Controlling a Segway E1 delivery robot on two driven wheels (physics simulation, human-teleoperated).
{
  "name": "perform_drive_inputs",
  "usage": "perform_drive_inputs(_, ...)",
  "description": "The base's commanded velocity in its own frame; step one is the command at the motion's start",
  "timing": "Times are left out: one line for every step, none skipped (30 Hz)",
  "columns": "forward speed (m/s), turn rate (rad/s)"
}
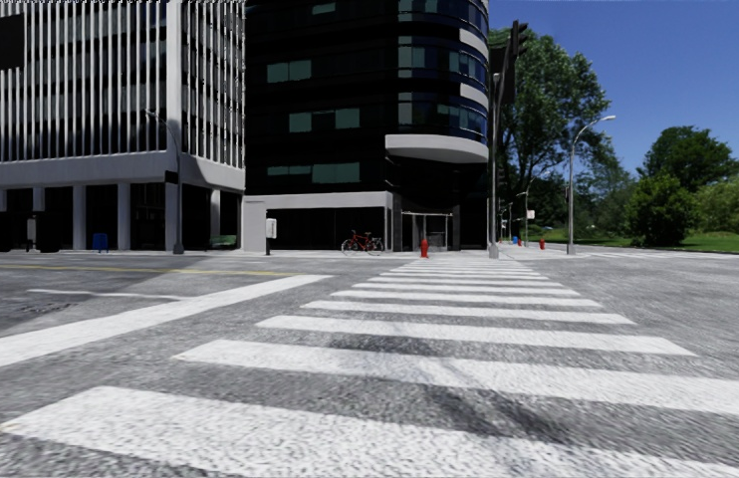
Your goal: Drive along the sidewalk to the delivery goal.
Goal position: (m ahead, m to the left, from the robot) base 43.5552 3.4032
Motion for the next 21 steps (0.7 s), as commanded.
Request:
perform_drive_inputs(1.77,-0.29)
perform_drive_inputs(1.71,-0.29)
perform_drive_inputs(1.69,-0.29)
perform_drive_inputs(1.69,-0.29)
perform_drive_inputs(1.68,-0.29)
perform_drive_inputs(1.68,-0.29)
perform_drive_inputs(1.68,-0.29)
perform_drive_inputs(1.68,-0.29)
perform_drive_inputs(1.68,-0.30)
perform_drive_inputs(1.68,-0.31)
perform_drive_inputs(1.68,-0.31)
perform_drive_inputs(1.68,-0.31)
perform_drive_inputs(1.68,-0.32)
perform_drive_inputs(1.68,-0.32)
perform_drive_inputs(1.68,-0.32)
perform_drive_inputs(1.68,-0.32)
perform_drive_inputs(1.68,-0.32)
perform_drive_inputs(1.67,-0.32)
perform_drive_inputs(1.67,-0.32)
perform_drive_inputs(1.67,-0.32)
perform_drive_inputs(1.67,-0.32)
